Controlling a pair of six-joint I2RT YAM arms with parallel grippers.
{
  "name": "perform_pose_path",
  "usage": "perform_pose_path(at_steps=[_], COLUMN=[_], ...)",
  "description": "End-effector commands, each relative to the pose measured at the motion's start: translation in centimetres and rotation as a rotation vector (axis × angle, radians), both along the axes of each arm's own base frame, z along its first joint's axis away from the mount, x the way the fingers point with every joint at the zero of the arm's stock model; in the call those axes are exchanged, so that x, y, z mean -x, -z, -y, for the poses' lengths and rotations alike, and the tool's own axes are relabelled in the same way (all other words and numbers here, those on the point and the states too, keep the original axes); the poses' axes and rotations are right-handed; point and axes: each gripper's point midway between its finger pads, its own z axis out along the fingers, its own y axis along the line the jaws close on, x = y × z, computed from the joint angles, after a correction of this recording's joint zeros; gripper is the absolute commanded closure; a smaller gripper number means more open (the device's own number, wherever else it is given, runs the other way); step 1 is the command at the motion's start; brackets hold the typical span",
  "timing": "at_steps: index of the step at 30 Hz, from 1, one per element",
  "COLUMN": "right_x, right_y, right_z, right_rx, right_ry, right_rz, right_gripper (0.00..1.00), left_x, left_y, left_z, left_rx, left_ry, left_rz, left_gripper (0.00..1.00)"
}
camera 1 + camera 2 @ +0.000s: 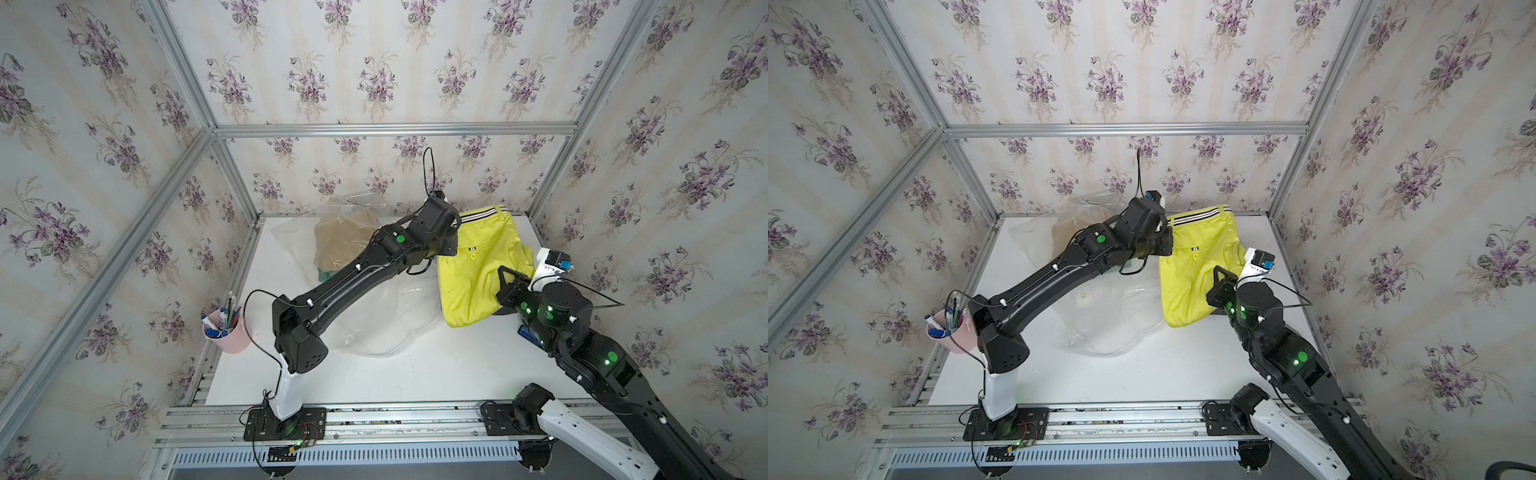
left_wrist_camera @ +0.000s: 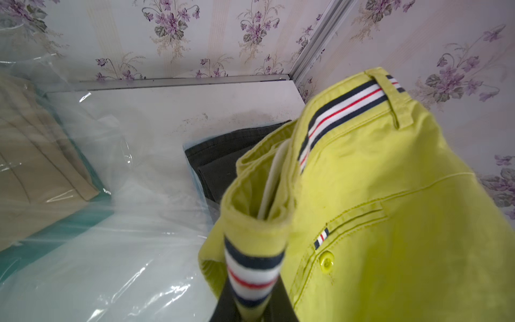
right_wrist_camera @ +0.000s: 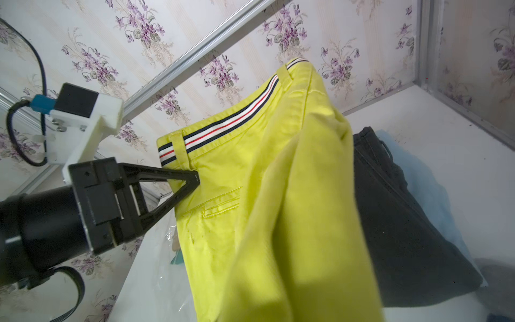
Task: Take the trousers out of the vacuum bag
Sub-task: Place the trousers at the center of the board.
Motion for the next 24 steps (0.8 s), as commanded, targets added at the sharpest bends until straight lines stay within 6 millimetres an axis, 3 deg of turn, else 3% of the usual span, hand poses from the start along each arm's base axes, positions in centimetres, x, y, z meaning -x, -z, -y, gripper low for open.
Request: perform_pose_path(at_steps=[1, 6, 11, 14, 19, 24], right_x=[-1.5, -3.6, -6.0, -7.1, -8.5, -9.4], right_y=[-2.8, -2.3, -1.0, 0.3, 4.7, 8.7], right_z=[0.3, 0.1, 2.2, 3.3, 4.3, 6.6], right_rx=[0.023, 0.06, 0.043, 0.0, -0.071, -0.131], right_ry=[0.043, 0.046, 0.075, 0.073, 0.07, 0.123], right_rz=[0.107, 0.088, 0.047, 0.016, -0.069, -0.138], right_gripper=[1.0, 1.0, 1.0, 1.0, 1.0, 1.0], left_x=[-2.0, -5.3, -7.5, -8.5, -10.1, -11.8], left_y=[-1.0, -1.0, -0.7, 0.9, 4.3, 6.4], left_z=[1.7, 2.8, 3.0, 3.5, 4.4, 4.6], left_rx=[0.069, 0.145, 0.211, 0.194, 0.194, 0.217], left_ry=[0.058, 0.062, 0.055, 0.067, 0.084, 0.073], left_rz=[0.033, 0.04, 0.036, 0.039, 0.013, -0.008], left_gripper=[0.97, 0.97, 0.96, 0.94, 0.94, 0.94])
